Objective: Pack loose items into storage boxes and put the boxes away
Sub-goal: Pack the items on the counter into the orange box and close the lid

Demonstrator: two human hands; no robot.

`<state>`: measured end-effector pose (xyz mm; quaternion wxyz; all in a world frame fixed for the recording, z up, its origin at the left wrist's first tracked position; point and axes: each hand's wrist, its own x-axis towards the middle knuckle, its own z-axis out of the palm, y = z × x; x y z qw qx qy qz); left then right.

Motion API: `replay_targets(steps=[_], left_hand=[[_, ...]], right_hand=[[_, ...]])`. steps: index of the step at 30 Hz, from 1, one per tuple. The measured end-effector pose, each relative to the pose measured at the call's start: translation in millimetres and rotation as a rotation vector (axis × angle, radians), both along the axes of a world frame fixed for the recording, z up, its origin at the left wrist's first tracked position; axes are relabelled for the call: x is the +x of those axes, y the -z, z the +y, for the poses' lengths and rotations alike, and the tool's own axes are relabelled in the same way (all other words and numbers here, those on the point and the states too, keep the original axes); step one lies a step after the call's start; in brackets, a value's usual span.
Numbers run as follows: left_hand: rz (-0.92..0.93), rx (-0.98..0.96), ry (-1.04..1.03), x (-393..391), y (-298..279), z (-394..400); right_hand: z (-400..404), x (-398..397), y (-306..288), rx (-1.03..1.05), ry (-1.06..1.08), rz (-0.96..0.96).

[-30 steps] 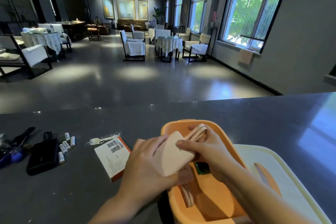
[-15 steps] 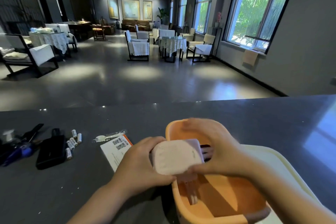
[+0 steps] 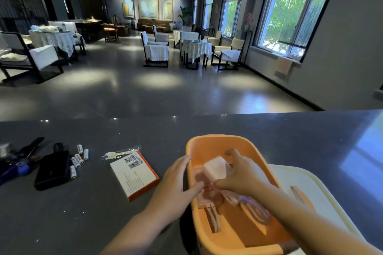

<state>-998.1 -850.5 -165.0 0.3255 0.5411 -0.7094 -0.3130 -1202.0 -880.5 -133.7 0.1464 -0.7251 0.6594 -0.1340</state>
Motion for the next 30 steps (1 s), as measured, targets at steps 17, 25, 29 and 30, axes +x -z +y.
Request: replay_targets(steps=[17, 25, 29, 30], left_hand=[[0.075, 0.066, 0.059, -3.8, 29.1, 8.4], [0.137, 0.095, 0.061, -8.7, 31.2, 10.1], [0.149, 0.102, 0.071, -9.0, 29.6, 10.8], [0.152, 0.105, 0.076, -8.7, 29.1, 10.8]], right_hand=[[-26.6, 30.1, 45.1, 0.525, 0.155, -0.070], [-29.4, 45.9, 67.2, 0.640, 0.319, -0.389], [-39.4, 52.0, 67.1, 0.615, 0.398, -0.432], [-41.6, 53.3, 65.8, 0.601, 0.428, -0.448]])
